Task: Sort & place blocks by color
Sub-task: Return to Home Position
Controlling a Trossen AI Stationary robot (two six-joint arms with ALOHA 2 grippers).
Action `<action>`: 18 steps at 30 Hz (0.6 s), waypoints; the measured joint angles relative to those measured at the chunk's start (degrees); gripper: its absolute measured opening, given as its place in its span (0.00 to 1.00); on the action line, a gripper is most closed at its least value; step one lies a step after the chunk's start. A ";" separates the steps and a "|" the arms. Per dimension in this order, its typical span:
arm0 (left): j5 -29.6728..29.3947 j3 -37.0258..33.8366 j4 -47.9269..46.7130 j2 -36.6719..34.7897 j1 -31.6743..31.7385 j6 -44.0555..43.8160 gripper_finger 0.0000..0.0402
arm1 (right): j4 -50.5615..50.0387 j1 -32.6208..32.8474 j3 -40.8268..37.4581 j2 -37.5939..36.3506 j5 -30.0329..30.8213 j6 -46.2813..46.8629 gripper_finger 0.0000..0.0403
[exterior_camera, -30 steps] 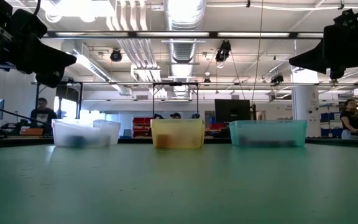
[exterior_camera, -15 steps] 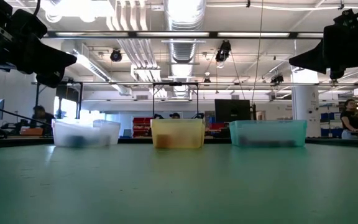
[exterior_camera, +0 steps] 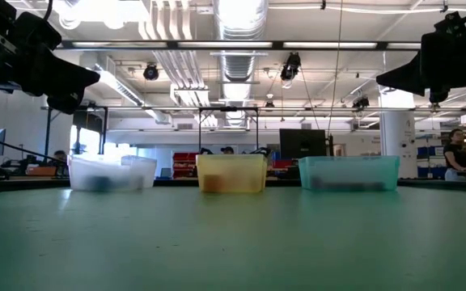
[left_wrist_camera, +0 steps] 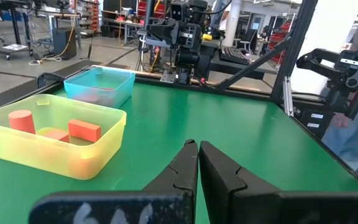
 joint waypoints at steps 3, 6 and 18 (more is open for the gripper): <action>0.00 -0.02 0.00 0.00 -0.02 0.01 0.00 | 0.00 0.00 0.00 0.00 0.00 0.00 0.12; 0.00 0.02 0.13 0.00 -0.02 0.01 0.00 | 0.00 0.00 0.00 0.00 0.00 0.00 0.12; -0.02 -0.24 1.26 -0.02 0.00 0.01 0.00 | 0.00 0.00 0.00 0.00 -0.01 0.00 0.12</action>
